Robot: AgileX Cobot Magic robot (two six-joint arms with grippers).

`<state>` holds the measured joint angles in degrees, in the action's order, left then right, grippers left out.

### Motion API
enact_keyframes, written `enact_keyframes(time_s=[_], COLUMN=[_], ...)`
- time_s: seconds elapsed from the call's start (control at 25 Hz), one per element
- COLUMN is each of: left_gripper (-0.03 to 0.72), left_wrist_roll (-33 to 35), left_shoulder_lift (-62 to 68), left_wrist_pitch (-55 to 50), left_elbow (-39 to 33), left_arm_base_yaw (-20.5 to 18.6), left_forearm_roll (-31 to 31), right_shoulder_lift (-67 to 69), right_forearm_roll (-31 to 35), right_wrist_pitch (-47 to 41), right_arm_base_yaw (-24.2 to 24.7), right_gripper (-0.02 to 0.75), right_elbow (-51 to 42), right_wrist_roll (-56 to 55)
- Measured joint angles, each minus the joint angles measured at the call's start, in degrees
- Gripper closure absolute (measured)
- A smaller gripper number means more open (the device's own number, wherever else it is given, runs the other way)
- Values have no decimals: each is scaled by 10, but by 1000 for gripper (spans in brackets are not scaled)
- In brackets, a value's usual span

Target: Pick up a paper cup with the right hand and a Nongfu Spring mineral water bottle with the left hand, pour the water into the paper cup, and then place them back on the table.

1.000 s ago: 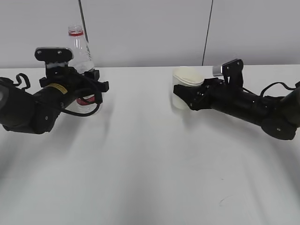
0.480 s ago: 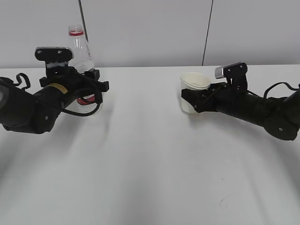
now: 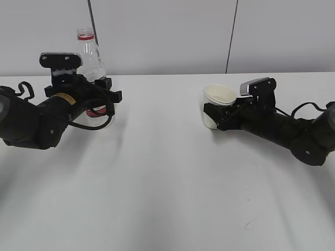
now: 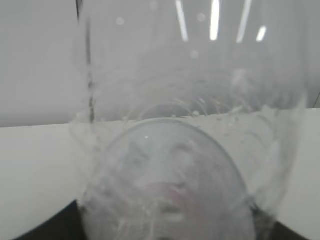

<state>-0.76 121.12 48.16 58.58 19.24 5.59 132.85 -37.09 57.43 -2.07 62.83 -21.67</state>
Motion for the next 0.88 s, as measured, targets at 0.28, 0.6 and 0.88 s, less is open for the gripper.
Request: enact_keyframes(time_s=[0.28, 0.6, 0.88], left_gripper=[375, 375, 375], left_wrist_roll=[0, 0, 0], left_shoulder_lift=[0, 0, 0], left_wrist_pitch=[0, 0, 0], left_elbow=[0, 0, 0], left_arm_base_yaw=[0, 0, 0], left_forearm_roll=[-1, -1, -1], right_shoulder_lift=[5, 6, 6], right_forearm_roll=[5, 5, 6], right_wrist_pitch=[11, 12, 12], right_arm_base_yaw=[0, 0, -1], right_gripper=[181, 87, 87], right_elbow=[0, 0, -1], right_wrist_roll=[3, 3, 3])
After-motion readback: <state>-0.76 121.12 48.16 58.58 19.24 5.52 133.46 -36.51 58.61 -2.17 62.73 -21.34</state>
